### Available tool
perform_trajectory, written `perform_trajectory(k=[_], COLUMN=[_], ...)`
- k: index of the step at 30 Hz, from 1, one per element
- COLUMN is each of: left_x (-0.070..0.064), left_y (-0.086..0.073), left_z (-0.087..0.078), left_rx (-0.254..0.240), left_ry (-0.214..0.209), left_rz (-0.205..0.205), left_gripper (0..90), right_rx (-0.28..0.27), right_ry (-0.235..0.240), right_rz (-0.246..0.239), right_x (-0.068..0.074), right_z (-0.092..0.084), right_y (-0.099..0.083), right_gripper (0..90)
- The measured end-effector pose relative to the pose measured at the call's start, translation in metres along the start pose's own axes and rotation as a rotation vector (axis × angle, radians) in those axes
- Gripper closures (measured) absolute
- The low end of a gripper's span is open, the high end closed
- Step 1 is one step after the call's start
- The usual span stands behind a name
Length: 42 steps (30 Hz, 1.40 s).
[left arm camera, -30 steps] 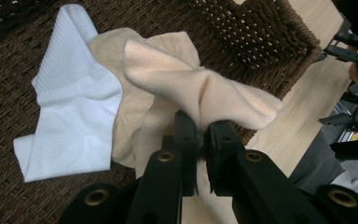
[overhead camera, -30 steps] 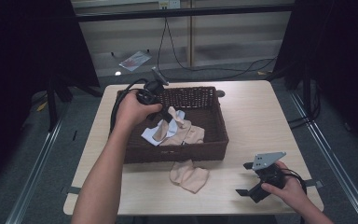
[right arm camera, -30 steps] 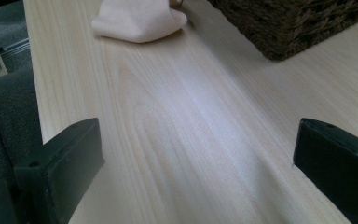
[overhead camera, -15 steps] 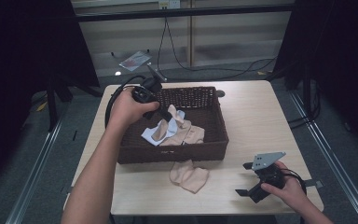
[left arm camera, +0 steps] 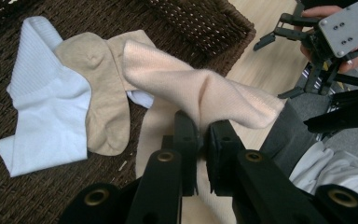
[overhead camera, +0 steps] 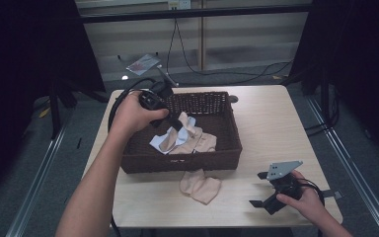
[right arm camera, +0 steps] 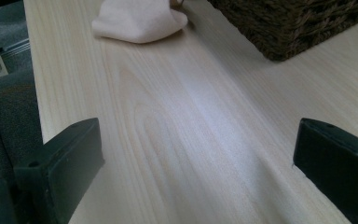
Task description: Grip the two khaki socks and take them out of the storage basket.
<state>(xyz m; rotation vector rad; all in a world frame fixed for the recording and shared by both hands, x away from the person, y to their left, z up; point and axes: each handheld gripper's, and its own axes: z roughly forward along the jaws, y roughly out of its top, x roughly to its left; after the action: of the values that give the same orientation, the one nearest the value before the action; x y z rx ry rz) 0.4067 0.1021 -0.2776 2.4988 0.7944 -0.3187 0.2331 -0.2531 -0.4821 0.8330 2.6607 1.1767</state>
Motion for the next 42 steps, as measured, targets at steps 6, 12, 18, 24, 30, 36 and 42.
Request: perform_trajectory(k=[6,12,18,24,30,36,42], left_x=[-0.004,-0.012,-0.021,-0.027,-0.028,-0.031,-0.032], left_y=[-0.001,-0.001,-0.001,-0.002,-0.004,-0.006,-0.007], left_z=[-0.001,-0.001,0.003,0.006,0.009,0.017,0.024], left_rx=[0.013,0.013,0.029,0.046,0.055,0.062,0.074], left_ry=[-0.014,-0.033,-0.044,-0.062,-0.08,-0.082,-0.089], left_rz=[0.017,0.046,0.073,0.093,0.105,0.125,0.128], left_gripper=[83.8,83.7,83.6,83.6,83.5,83.4,83.3], right_rx=[0.001,0.0,0.002,0.003,0.004,0.003,0.004], right_ry=[-0.004,-0.004,-0.006,-0.005,-0.006,-0.004,-0.003], right_rz=[0.001,-0.001,0.0,-0.001,-0.002,-0.001,0.001], right_x=[0.0,0.0,0.0,0.0,0.0,0.0,0.0], right_z=[0.0,0.0,0.0,0.0,0.001,0.001,0.0], right_y=[0.0,0.0,0.0,0.0,0.0,0.0,0.0], right_gripper=[0.9,0.9,0.9,0.9,0.9,0.9,0.9])
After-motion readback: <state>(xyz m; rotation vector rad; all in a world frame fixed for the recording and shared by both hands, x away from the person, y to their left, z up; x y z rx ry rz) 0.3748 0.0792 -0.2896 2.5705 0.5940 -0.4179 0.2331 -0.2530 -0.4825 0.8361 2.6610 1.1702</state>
